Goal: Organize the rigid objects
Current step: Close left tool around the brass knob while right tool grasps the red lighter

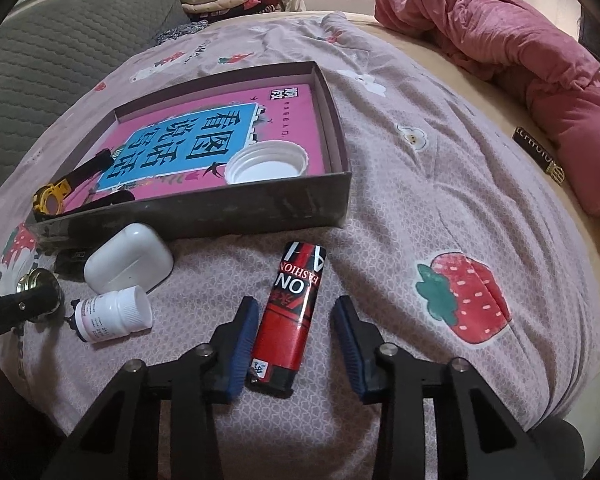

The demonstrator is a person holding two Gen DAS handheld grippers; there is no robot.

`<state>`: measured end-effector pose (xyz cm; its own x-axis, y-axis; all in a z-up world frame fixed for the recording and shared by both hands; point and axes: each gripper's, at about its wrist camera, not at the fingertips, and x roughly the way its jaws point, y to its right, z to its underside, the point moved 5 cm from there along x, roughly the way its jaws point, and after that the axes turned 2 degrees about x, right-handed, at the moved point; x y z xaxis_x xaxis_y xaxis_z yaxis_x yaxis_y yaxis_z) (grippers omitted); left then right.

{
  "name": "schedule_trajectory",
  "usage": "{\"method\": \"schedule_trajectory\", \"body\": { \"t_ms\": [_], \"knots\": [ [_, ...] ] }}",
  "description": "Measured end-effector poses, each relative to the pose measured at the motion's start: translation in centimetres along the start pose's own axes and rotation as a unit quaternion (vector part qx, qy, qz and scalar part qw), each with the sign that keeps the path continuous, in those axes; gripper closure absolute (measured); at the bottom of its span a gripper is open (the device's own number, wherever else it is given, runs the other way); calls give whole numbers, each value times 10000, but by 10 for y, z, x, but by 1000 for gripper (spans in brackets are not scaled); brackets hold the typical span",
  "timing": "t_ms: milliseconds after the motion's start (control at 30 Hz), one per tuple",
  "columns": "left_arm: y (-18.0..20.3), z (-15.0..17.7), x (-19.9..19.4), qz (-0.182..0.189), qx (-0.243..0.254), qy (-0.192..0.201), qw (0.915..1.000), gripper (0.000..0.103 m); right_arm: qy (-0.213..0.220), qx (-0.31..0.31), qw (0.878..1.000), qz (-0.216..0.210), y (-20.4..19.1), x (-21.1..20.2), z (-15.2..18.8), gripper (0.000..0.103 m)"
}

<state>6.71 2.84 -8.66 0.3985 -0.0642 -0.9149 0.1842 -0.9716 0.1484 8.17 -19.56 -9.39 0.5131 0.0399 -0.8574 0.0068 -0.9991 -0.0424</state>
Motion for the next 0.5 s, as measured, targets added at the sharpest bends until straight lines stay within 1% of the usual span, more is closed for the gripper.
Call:
{"method": "schedule_trajectory", "body": {
  "t_ms": [100, 267, 400, 500],
  "knots": [
    [0, 0, 2, -28, -3, -7, 10000, 34, -19, -133, 9999, 31, -4, 2, 0, 69],
    [-1, -1, 6, -69, -78, -21, 9999, 34, -20, -382, 9991, 179, -12, 8, 0, 70],
    [0, -4, 9, -127, -141, 5, 9998, 34, 45, -494, 9988, 59, -15, 5, 1, 79],
    [1, -6, 8, -137, -123, 90, 9998, 34, 109, -708, 9974, 19, -21, 2, 1, 80]
  ]
}}
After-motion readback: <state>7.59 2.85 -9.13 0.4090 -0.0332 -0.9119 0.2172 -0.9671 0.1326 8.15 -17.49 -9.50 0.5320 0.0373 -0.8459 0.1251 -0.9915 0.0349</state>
